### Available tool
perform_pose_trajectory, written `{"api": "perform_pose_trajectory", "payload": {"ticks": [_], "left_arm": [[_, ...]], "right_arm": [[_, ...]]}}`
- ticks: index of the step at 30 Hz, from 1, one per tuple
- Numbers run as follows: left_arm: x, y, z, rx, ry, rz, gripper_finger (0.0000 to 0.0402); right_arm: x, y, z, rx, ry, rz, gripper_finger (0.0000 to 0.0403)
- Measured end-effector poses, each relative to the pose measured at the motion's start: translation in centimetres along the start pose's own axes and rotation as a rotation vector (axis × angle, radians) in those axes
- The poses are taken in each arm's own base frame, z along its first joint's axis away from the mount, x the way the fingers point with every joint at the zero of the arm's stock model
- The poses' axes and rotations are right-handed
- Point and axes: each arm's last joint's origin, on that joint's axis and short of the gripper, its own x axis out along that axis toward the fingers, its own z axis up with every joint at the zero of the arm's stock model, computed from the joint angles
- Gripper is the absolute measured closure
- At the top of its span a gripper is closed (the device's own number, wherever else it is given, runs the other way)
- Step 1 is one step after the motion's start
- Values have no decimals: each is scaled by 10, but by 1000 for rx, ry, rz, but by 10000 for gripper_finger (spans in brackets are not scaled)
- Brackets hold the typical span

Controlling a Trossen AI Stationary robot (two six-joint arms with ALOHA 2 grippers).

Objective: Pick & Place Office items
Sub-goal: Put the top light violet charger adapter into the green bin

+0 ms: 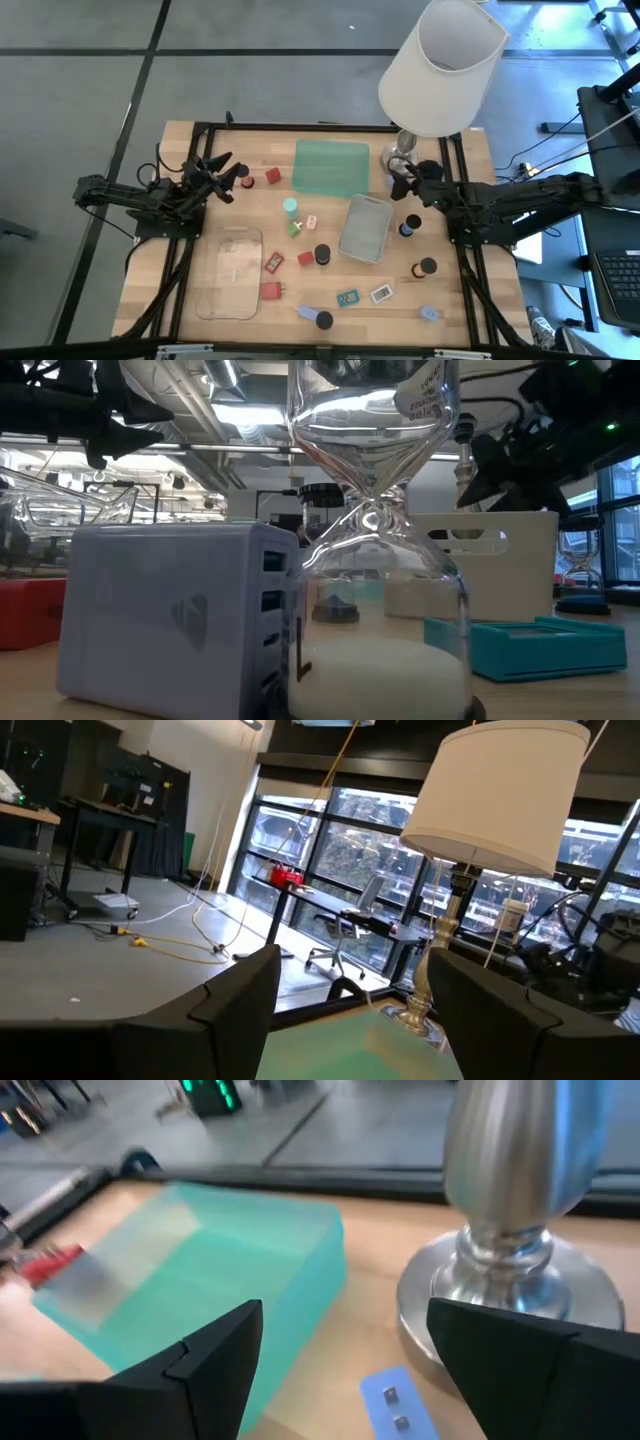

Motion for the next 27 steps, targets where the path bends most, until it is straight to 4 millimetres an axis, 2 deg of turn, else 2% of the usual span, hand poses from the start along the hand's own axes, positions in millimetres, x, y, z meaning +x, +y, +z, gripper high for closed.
{"api": "perform_pose_trajectory", "payload": {"ticks": [6,11,18,23,27], "left_arm": [[0,0,0,4,3,0,151],[0,0,-1,13,9,1,151],[0,0,-2,13,13,0,151],[0,0,-5,0,39,3,151],[0,1,-6,7,46,3,151]], "right_arm": [[15,5,3,-82,122,-74,115],[24,15,9,-196,155,-118,113],[38,23,9,-289,191,-156,79],[51,16,4,-218,234,-210,59],[58,12,4,-173,327,-174,58]]}}
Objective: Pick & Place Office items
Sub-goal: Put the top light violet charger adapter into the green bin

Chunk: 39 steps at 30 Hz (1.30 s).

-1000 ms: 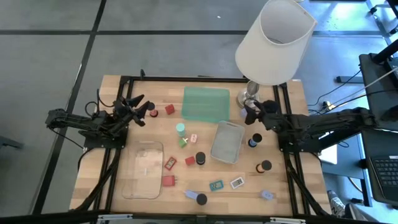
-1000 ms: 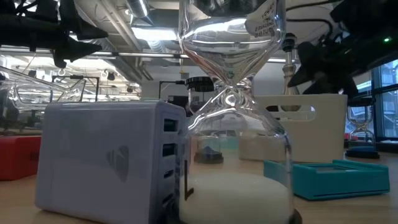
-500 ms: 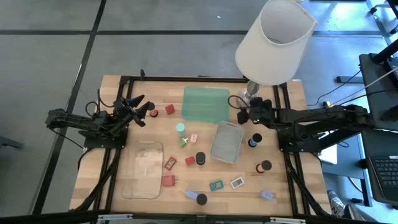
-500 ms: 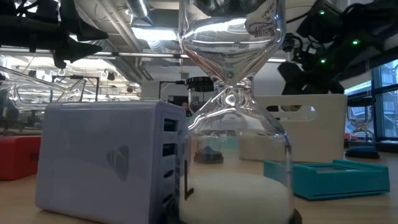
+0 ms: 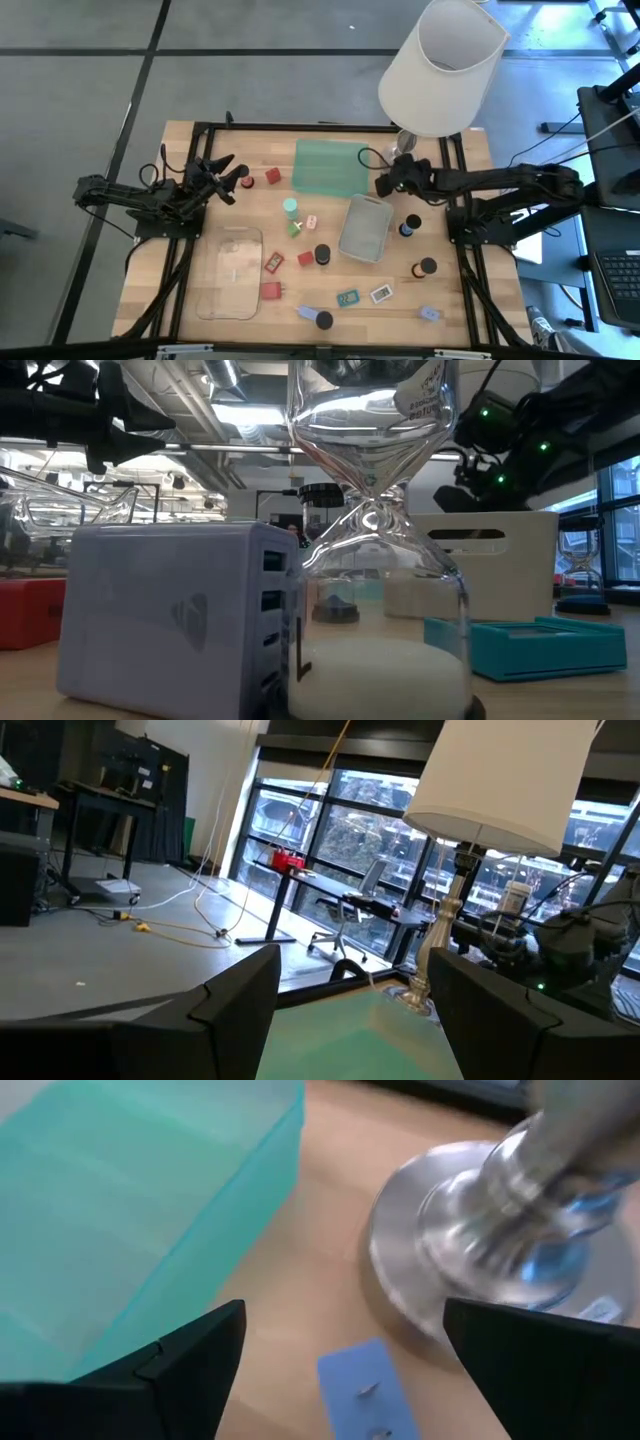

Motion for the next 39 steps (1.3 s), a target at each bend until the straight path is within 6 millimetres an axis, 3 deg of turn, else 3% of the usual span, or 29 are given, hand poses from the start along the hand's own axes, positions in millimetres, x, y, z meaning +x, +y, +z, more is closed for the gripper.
{"api": "perform_pose_trajectory", "payload": {"ticks": [18,29,39], "left_arm": [[0,0,0,0,1,0,151],[0,0,0,0,1,0,151],[0,0,0,0,1,0,151]], "right_arm": [[20,0,-11,-10,105,-39,65],[20,-1,-12,-22,118,-50,134],[20,-2,-12,-25,122,-52,221]]}}
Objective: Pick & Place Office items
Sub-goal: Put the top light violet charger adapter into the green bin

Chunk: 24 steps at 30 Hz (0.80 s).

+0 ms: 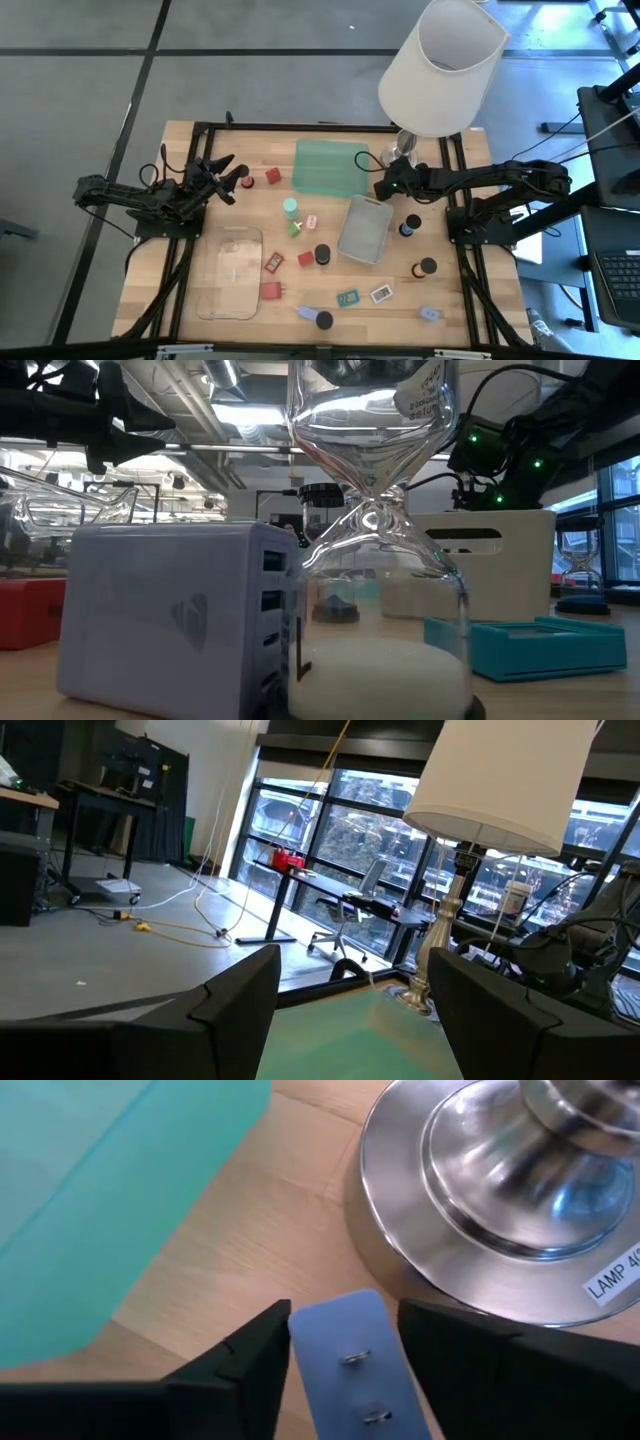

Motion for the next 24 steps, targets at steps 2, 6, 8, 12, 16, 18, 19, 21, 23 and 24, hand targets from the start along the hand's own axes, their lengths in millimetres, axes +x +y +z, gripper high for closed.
{"api": "perform_pose_trajectory", "payload": {"ticks": [2,6,8,12,16,18,19,21,23,24], "left_arm": [[0,0,0,0,0,0,151],[0,0,0,0,0,0,151],[0,0,0,0,0,0,151],[0,0,0,0,0,0,151],[0,0,0,0,0,0,151],[0,0,0,0,0,0,151],[0,0,0,1,0,0,151],[0,0,0,0,0,0,151],[0,0,0,0,0,0,151],[0,0,0,0,0,0,151]], "right_arm": [[0,0,0,-2,2,-2,241],[0,0,0,-30,2,-2,276],[0,0,0,-41,1,-2,278],[-1,0,1,-75,0,-3,276],[-10,8,17,-118,-49,39,264],[-18,14,29,-141,-84,63,267],[-22,17,35,-153,-104,76,271],[-31,24,50,-174,-153,104,277],[-41,32,66,-185,-214,137,277],[-45,35,73,-186,-248,157,277]]}}
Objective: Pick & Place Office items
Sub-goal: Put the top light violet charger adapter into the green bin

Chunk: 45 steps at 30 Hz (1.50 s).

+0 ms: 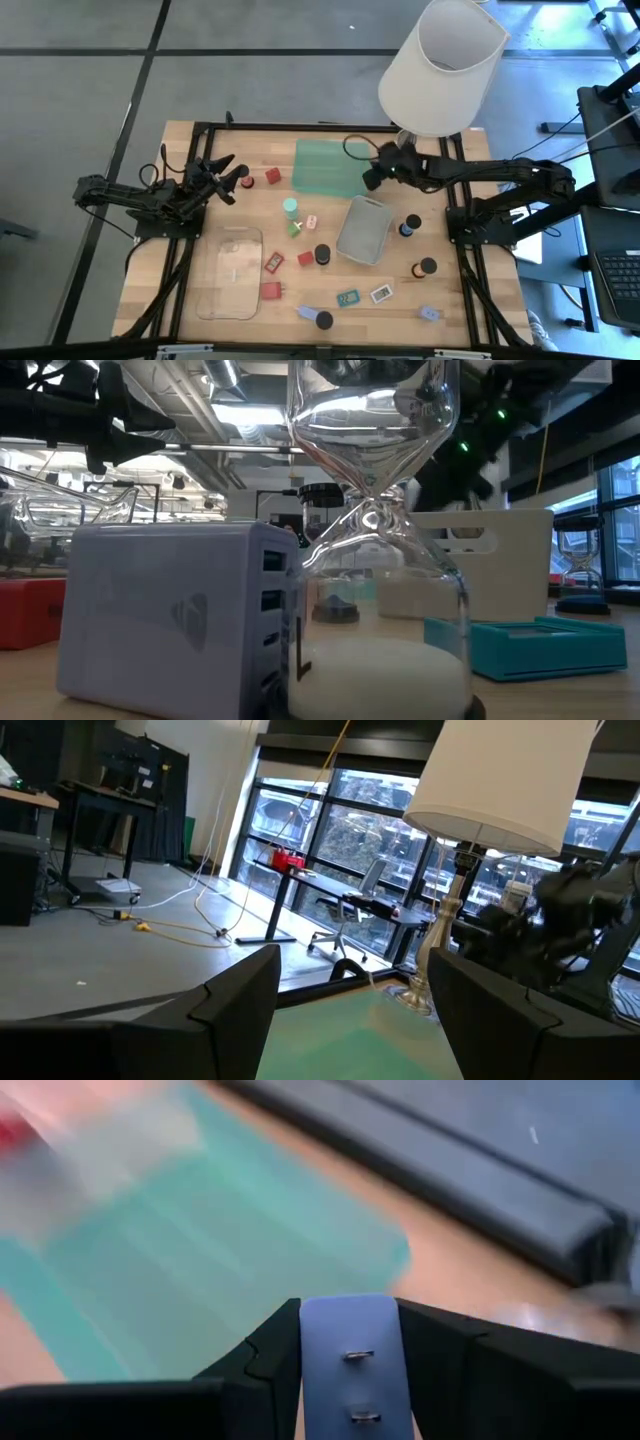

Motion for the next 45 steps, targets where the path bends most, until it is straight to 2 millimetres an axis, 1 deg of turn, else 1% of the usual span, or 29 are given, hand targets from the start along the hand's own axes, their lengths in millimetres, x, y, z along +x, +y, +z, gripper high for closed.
{"api": "perform_pose_trajectory", "payload": {"ticks": [3,6,8,13,16,20,27,32,40,45], "left_arm": [[0,0,0,0,0,0,151],[0,0,0,-9,0,0,151],[0,0,0,-23,1,0,151],[0,0,0,-24,0,0,151],[0,0,0,-24,0,3,151],[0,0,0,-24,-1,12,151],[0,2,0,-19,-5,59,151],[0,2,-1,-13,1,56,151],[0,2,-1,-12,2,55,151],[0,2,-1,-10,3,55,151]], "right_arm": [[-3,9,20,2,-107,76,270],[3,17,27,-4,-153,114,268],[12,21,25,-5,-150,111,270],[45,29,14,-11,-121,100,272],[61,29,7,-17,-95,105,271],[75,26,6,-24,-43,83,271],[85,29,9,-38,14,62,270],[90,29,3,-52,48,48,270],[90,29,2,-51,55,46,270],[90,28,-2,-56,92,33,270]]}}
